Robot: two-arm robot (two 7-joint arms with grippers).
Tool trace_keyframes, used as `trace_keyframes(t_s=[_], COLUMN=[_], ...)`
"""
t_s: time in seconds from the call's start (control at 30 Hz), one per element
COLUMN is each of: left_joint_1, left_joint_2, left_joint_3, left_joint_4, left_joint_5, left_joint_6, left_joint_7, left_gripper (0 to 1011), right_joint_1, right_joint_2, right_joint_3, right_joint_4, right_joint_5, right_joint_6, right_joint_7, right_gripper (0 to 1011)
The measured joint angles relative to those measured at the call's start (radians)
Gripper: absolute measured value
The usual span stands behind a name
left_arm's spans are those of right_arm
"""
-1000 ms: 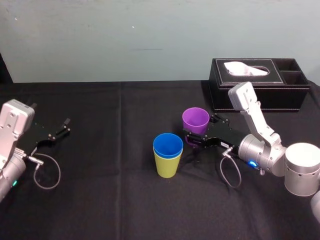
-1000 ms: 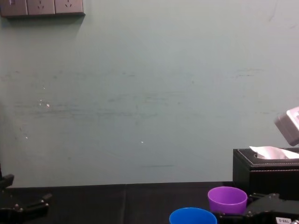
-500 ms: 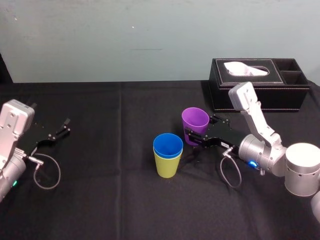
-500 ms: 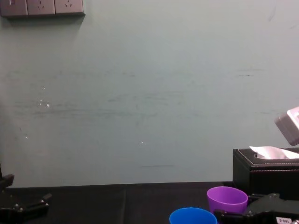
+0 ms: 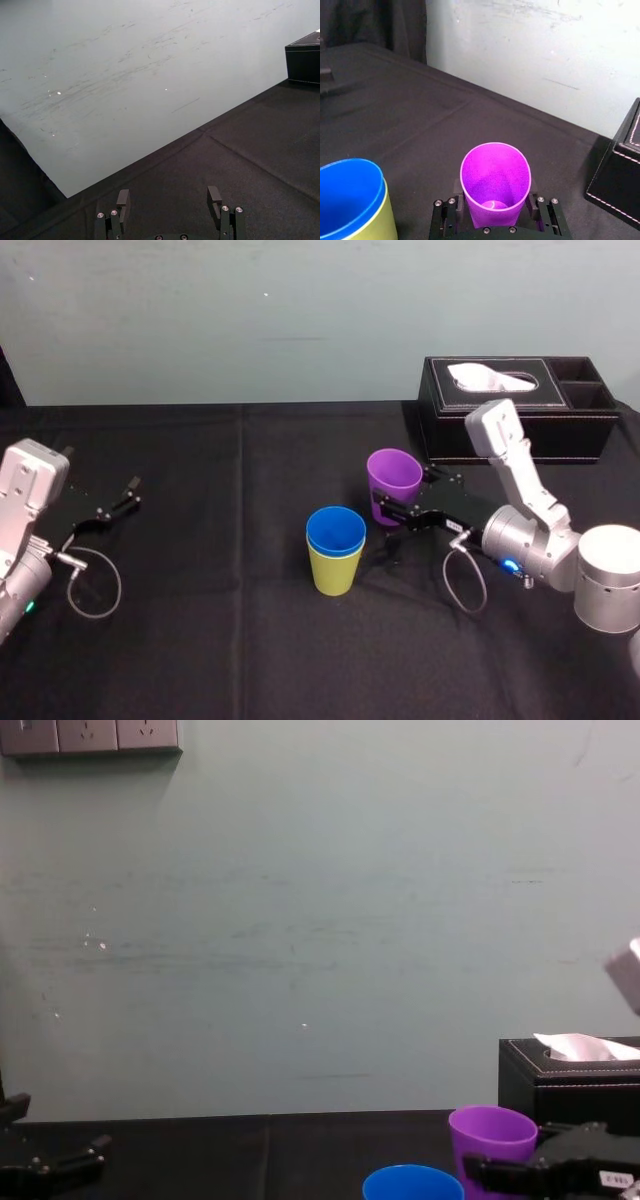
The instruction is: Stack the three plastic cups sequentially using one hand.
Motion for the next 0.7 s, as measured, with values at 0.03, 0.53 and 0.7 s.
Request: trace_keyframes(t_s=[0.03, 0.53, 0.7], left_joint_1=[0.0, 0.0, 0.0], left_joint_2=[0.0, 0.0, 0.0], left_joint_3=[0.0, 0.0, 0.0], left_joint_4=[0.0, 0.0, 0.0], left_joint_5=[0.0, 0.0, 0.0], left_joint_6=[0.0, 0.0, 0.0], left_joint_7=[0.0, 0.0, 0.0], left_gripper=[1010, 1010, 1010], right_joint_1=[-0.007, -0.085, -0.11], right_joint_2=[0.005, 0.092, 0.129], right_joint_3=[0.007, 0.057, 0.066], right_joint_4=[-0.017, -0.246, -0.326], right_joint_5=[0.008, 0.095, 0.124], right_joint_6=[0.01, 0.103, 0.115], right_joint_7=[0.0, 0.009, 0.02], right_gripper=[722, 722, 722])
